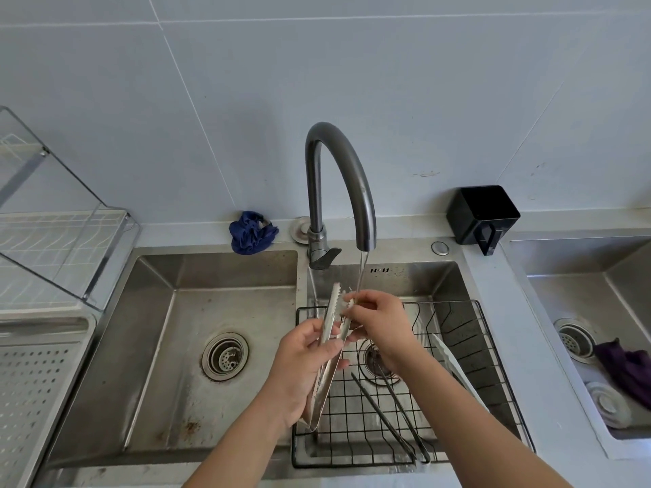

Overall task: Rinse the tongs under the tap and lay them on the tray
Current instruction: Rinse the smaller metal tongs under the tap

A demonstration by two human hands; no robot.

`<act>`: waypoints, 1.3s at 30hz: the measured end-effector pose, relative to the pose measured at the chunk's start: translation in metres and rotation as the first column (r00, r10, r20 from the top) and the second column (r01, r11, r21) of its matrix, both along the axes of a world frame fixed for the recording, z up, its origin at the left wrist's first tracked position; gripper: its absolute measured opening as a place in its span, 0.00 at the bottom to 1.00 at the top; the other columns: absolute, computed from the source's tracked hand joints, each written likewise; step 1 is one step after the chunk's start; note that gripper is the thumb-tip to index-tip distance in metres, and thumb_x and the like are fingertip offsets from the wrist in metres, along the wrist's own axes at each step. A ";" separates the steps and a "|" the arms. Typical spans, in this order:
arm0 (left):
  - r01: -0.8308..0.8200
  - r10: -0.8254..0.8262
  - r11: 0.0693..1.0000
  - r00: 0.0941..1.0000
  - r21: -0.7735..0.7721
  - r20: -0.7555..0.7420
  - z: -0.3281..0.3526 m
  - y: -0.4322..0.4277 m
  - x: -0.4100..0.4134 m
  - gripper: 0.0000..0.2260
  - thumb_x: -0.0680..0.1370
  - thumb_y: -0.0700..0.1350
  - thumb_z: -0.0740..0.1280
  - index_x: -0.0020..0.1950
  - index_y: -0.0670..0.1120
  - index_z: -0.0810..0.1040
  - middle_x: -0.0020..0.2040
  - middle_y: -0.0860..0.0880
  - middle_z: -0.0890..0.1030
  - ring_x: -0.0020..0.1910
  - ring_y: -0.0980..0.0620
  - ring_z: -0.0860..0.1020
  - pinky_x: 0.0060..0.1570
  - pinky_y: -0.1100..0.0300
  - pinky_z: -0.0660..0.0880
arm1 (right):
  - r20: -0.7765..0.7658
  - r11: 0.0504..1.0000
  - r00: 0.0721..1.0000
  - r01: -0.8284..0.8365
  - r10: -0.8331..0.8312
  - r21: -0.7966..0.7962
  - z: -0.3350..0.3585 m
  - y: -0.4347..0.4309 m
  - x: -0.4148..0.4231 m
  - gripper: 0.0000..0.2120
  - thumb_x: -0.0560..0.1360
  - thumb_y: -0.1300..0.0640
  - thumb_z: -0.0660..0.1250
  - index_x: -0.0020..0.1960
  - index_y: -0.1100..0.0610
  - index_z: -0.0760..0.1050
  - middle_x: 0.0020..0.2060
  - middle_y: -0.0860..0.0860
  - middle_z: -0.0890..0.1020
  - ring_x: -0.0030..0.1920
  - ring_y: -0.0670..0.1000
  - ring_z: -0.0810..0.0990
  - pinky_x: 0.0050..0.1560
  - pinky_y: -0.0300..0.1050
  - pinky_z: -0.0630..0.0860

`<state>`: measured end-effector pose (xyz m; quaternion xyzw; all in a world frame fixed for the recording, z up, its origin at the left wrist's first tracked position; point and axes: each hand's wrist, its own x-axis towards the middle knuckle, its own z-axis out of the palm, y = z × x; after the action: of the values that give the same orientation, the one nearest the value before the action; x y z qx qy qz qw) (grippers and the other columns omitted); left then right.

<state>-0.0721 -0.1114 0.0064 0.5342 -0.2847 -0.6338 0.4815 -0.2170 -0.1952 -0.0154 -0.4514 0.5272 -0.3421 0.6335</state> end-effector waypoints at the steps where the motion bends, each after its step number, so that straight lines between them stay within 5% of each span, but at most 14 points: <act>1: -0.010 0.010 1.000 1.000 -0.002 -0.001 0.000 0.000 0.000 0.06 0.77 0.30 0.68 0.53 0.35 0.78 0.58 0.40 0.84 0.58 0.42 0.84 0.55 0.39 0.81 | 0.034 1.000 0.999 -0.010 0.009 0.017 0.001 0.000 0.000 0.06 0.76 0.66 0.68 0.50 0.60 0.83 0.38 0.59 0.87 0.35 0.55 0.86 0.35 0.46 0.83; 6: -0.057 0.057 0.998 0.998 -0.002 -0.002 0.001 0.002 -0.004 0.07 0.77 0.29 0.67 0.49 0.39 0.80 0.56 0.42 0.85 0.56 0.42 0.84 0.51 0.44 0.82 | 0.094 0.993 0.990 0.106 -0.109 0.043 0.001 0.000 -0.003 0.15 0.83 0.53 0.64 0.47 0.62 0.82 0.36 0.57 0.85 0.31 0.52 0.82 0.29 0.42 0.76; 11: -0.096 0.096 0.995 0.995 -0.002 -0.026 0.002 -0.004 -0.002 0.06 0.77 0.30 0.66 0.48 0.38 0.80 0.54 0.40 0.85 0.50 0.41 0.85 0.51 0.39 0.81 | 0.524 0.977 0.848 -0.037 -0.080 0.209 -0.004 0.004 -0.009 0.11 0.81 0.57 0.64 0.57 0.62 0.81 0.44 0.56 0.85 0.39 0.51 0.84 0.34 0.41 0.77; 16: -0.107 0.115 0.993 0.976 0.056 -0.183 -0.004 -0.008 -0.005 0.06 0.80 0.31 0.62 0.50 0.36 0.78 0.48 0.36 0.84 0.53 0.35 0.84 0.41 0.46 0.83 | 0.616 0.922 0.756 -0.044 -0.221 0.385 -0.007 0.002 -0.001 0.16 0.81 0.44 0.64 0.41 0.54 0.76 0.33 0.50 0.73 0.32 0.47 0.71 0.25 0.38 0.68; 21: -0.130 0.152 0.982 0.975 0.134 -0.164 -0.012 -0.016 -0.002 0.07 0.81 0.35 0.62 0.54 0.34 0.78 0.48 0.32 0.84 0.45 0.38 0.85 0.37 0.49 0.82 | 0.718 0.927 0.664 -0.098 -0.209 0.361 -0.006 0.003 -0.001 0.06 0.82 0.57 0.65 0.52 0.58 0.78 0.40 0.51 0.80 0.36 0.48 0.77 0.29 0.39 0.73; 25: -0.084 0.101 0.976 0.992 0.199 -0.077 -0.017 -0.019 -0.004 0.10 0.82 0.41 0.65 0.57 0.38 0.82 0.35 0.39 0.81 0.32 0.42 0.80 0.33 0.52 0.79 | 0.605 0.956 0.778 -0.020 -0.169 0.294 0.000 0.001 0.000 0.06 0.81 0.56 0.65 0.49 0.58 0.77 0.38 0.53 0.80 0.34 0.49 0.75 0.27 0.39 0.71; 31: -0.096 0.106 0.967 0.994 0.235 -0.029 -0.016 -0.024 -0.012 0.09 0.82 0.44 0.65 0.52 0.43 0.85 0.37 0.38 0.82 0.27 0.44 0.78 0.24 0.57 0.74 | 0.565 0.982 0.819 -0.012 -0.099 0.190 0.009 0.000 0.000 0.03 0.77 0.62 0.69 0.50 0.61 0.80 0.42 0.56 0.83 0.38 0.52 0.78 0.31 0.40 0.73; 37: -0.104 0.096 0.974 0.994 0.200 0.046 -0.019 -0.026 -0.011 0.13 0.83 0.45 0.64 0.45 0.47 0.87 0.36 0.42 0.84 0.31 0.48 0.81 0.28 0.56 0.76 | 0.204 0.992 0.978 0.055 -0.031 -0.113 0.008 0.010 0.003 0.08 0.77 0.56 0.74 0.40 0.55 0.80 0.35 0.56 0.83 0.34 0.52 0.81 0.28 0.42 0.75; 39: -0.117 0.110 0.975 0.993 0.186 0.048 -0.020 -0.026 -0.011 0.13 0.83 0.46 0.64 0.44 0.46 0.87 0.35 0.43 0.83 0.30 0.49 0.79 0.27 0.56 0.75 | 0.185 0.991 0.983 0.034 -0.011 -0.126 0.010 0.010 0.003 0.02 0.78 0.56 0.72 0.48 0.53 0.81 0.39 0.55 0.84 0.36 0.54 0.82 0.30 0.43 0.77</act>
<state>-0.0835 -0.1378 -0.0133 0.6047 -0.2014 -0.6193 0.4585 -0.2143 -0.1854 -0.0057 -0.4517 0.4485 -0.4227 0.6451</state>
